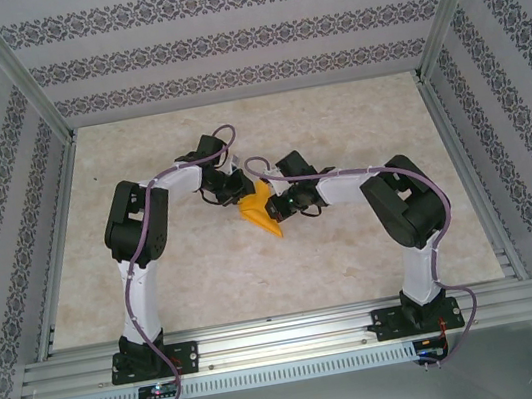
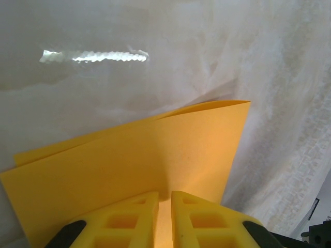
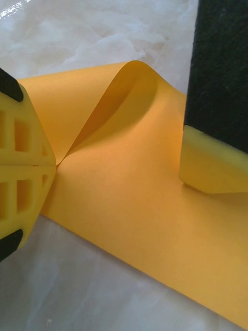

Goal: Fold a paper plane with a square sheet of paper (fold left side to right side)
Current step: Third fold the triangle at the center of the table.

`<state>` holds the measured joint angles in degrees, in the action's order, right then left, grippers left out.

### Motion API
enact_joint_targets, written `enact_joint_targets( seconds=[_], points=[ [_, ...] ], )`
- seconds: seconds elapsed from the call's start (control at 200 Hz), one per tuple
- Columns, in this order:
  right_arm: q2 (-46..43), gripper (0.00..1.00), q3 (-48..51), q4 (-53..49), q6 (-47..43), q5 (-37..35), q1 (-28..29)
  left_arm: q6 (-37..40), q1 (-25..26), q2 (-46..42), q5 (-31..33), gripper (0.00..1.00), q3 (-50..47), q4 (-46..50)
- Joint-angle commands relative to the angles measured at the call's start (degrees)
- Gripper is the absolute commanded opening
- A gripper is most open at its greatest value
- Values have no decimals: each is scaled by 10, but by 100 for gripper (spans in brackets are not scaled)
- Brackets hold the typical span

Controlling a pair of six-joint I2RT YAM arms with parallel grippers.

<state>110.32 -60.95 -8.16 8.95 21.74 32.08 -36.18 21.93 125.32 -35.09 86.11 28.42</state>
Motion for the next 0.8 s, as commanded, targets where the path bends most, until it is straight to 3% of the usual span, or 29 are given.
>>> enact_joint_targets(
  seconds=[0.0,0.794],
  points=[
    [7,2,-5,7,7,-13,-9,17,6,28,35,17,-9,25],
    [-12,2,5,18,8,-9,-10,16,6,30,35,17,-13,22]
  ],
)
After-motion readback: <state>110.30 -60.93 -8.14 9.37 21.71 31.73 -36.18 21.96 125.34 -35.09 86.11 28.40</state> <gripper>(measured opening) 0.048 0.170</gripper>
